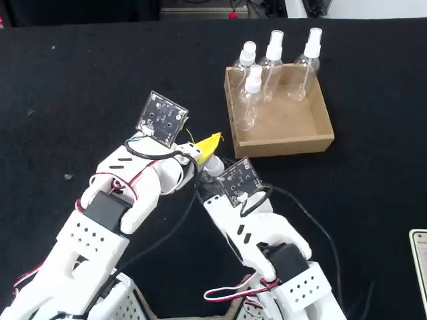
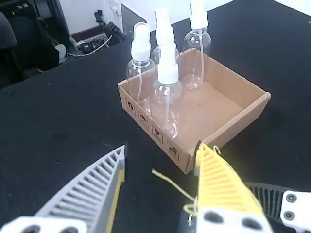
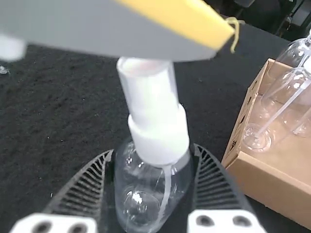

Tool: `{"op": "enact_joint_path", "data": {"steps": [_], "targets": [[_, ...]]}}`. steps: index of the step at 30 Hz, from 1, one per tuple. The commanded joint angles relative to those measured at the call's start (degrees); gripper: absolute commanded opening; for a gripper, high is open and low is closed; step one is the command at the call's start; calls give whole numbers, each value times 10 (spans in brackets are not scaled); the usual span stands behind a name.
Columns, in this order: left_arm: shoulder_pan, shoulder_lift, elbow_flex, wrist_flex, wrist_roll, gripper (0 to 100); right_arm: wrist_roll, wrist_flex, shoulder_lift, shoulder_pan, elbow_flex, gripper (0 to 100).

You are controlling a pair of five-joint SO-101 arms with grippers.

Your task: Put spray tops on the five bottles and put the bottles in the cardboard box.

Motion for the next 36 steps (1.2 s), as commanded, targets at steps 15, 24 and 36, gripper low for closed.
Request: {"op": "enact_joint_path", "data": {"steps": [15,24,36], "targets": [[-97,-3,-112,52,-2,224,0,78,-5,41,-65,96],[-138,2,15,25,35,223,34,176,-5,185,-165,96],[-135,-2,259,-238,104,223,156,131,42,607,-166,96]]}}
